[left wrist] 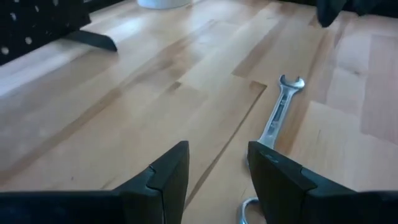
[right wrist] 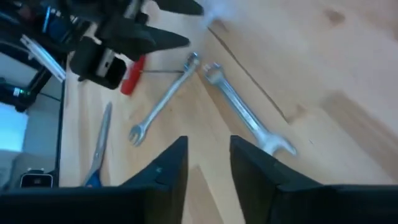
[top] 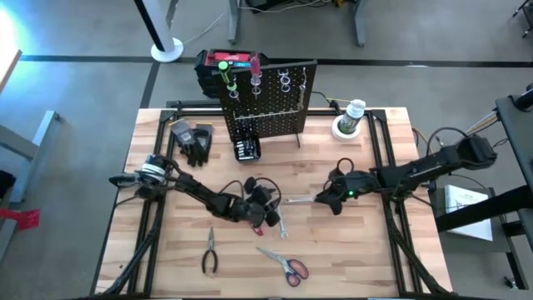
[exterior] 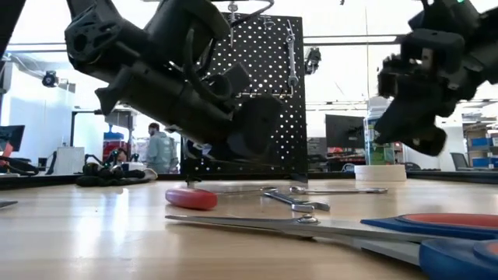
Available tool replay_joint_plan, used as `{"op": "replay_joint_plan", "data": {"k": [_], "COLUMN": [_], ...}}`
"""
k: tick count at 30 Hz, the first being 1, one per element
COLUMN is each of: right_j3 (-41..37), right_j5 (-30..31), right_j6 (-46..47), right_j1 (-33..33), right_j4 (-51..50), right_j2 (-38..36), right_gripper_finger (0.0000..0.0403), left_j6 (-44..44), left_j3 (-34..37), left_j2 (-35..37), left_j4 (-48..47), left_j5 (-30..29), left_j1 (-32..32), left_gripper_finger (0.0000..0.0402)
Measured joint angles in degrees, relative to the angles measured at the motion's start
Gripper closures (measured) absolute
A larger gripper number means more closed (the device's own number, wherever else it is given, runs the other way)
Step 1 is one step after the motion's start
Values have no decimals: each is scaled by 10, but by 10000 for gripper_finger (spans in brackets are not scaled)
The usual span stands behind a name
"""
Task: Hang tools onto peg board
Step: Hang the right combination wrench on the pegboard
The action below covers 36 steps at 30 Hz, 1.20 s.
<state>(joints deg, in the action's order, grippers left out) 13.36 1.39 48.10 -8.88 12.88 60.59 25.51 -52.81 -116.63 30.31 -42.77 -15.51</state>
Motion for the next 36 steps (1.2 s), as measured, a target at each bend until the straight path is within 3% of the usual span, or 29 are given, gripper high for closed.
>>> {"op": "replay_joint_plan", "data": {"k": [8, 19, 26, 36], "right_j3": [-27, -27, -26, -26], "right_j5": [26, 30, 32, 29], "right_j6": [69, 93, 129, 148], "right_j1": [1, 3, 5, 7], "right_j4": [-3, -7, 3, 4], "right_j2": [1, 62, 103, 106], "right_gripper_finger": [255, 267, 248, 244], "left_j6": [-32, -29, -32, -37], "left_j3": [-34, -35, -35, -38], "left_j2": [-3, -3, -3, -7], "left_j4": [-24, -25, -27, -26], "left_j5": [20, 76, 126, 161], "left_j1": [12, 49, 54, 51], "left_gripper_finger": [247, 247, 247, 247]}}
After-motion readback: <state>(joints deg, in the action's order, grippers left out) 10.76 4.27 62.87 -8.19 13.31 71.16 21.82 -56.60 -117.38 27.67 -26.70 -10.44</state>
